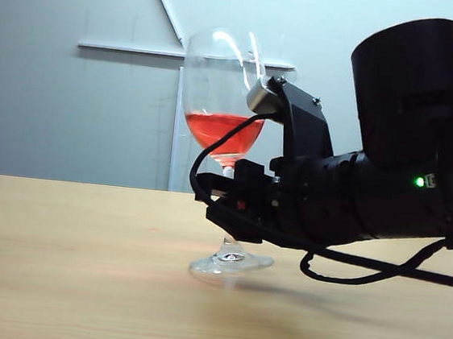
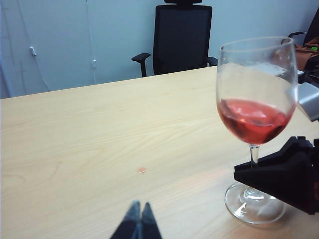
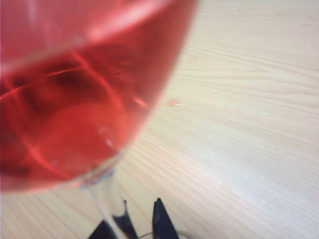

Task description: Gently pick up the goblet, rotate it counterclockwise for two full turns (viewing from above), and then place it back on the table.

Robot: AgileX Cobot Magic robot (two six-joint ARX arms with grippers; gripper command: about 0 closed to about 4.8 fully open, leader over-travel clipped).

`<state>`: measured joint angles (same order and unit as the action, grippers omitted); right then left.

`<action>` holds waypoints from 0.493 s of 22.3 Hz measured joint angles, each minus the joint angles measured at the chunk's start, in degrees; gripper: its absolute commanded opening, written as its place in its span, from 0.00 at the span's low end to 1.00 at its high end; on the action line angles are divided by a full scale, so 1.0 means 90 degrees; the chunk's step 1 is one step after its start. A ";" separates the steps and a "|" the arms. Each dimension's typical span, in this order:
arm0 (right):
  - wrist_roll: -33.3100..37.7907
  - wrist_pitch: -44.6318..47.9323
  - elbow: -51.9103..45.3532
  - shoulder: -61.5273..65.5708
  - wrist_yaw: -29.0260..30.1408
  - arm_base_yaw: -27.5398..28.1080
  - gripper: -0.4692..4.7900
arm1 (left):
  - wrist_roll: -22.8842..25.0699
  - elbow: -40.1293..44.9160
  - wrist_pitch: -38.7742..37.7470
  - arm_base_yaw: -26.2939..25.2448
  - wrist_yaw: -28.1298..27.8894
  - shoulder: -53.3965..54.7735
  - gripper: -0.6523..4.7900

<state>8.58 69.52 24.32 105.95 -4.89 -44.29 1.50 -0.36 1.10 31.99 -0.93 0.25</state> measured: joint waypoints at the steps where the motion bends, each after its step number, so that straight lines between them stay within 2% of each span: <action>1: 0.0005 0.0000 0.0000 0.0000 0.0000 0.0000 0.25 | 0.0000 0.0000 0.0000 0.0000 0.0000 0.0000 0.11; 11: 0.0019 0.0000 -0.0039 0.0000 0.0000 0.0002 0.25 | 0.0000 0.0000 0.0000 0.0000 0.0000 0.0000 0.11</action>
<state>8.75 69.52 23.97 105.95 -4.89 -44.27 1.50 -0.36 1.10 31.99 -0.93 0.25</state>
